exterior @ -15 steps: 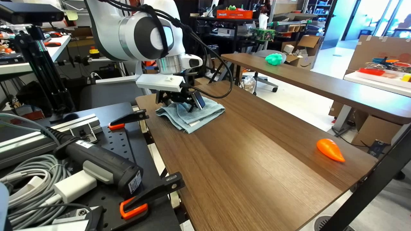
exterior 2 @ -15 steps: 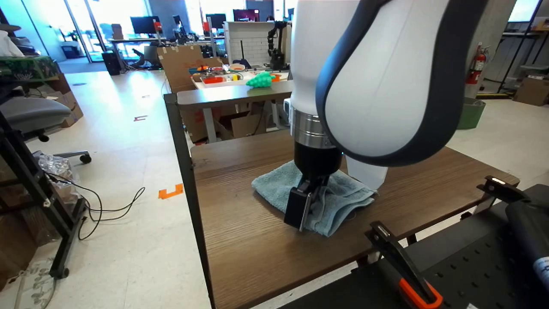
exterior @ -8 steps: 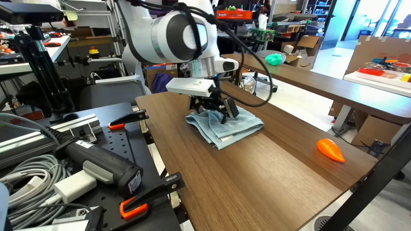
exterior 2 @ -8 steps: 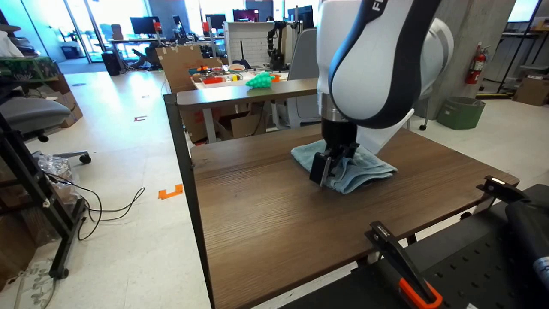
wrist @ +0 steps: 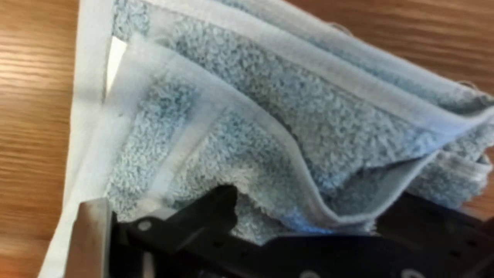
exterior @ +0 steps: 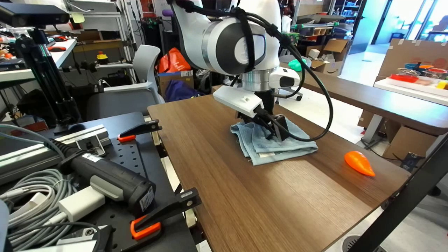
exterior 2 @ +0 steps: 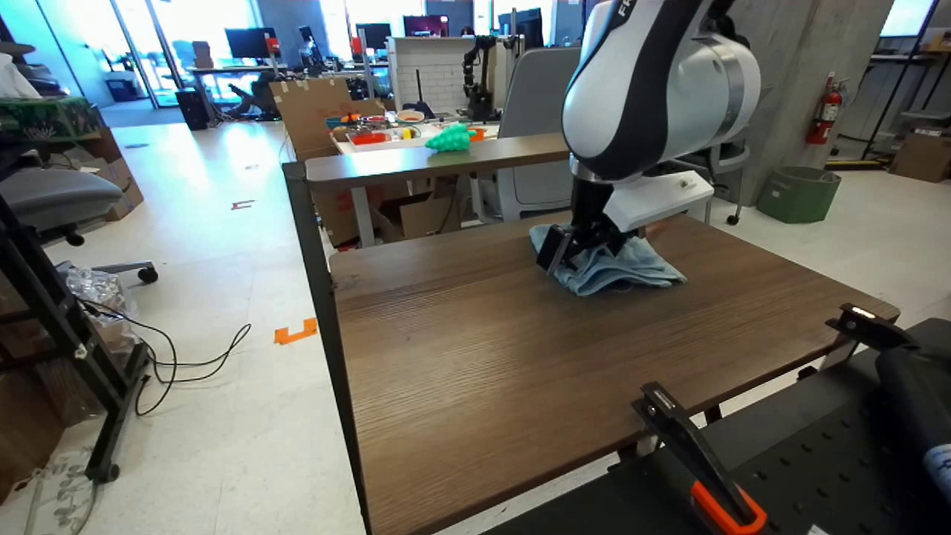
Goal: Use the blue towel to wipe the tabletop
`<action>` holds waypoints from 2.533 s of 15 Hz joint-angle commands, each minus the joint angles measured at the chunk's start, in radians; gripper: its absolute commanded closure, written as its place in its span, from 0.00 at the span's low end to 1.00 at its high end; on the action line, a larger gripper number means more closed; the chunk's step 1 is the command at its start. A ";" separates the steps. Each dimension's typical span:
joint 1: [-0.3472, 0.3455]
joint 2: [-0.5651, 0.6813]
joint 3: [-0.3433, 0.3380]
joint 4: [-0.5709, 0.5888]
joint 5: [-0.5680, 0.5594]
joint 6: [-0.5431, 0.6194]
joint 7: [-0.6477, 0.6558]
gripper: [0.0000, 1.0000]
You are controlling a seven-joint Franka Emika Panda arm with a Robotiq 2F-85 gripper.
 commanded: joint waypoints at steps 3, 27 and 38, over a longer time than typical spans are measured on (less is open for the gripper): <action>-0.088 0.034 0.170 0.014 0.064 0.024 -0.060 0.00; 0.351 -0.059 0.052 -0.332 -0.038 0.448 -0.183 0.00; 0.251 -0.205 0.006 -0.259 -0.085 0.064 -0.144 0.00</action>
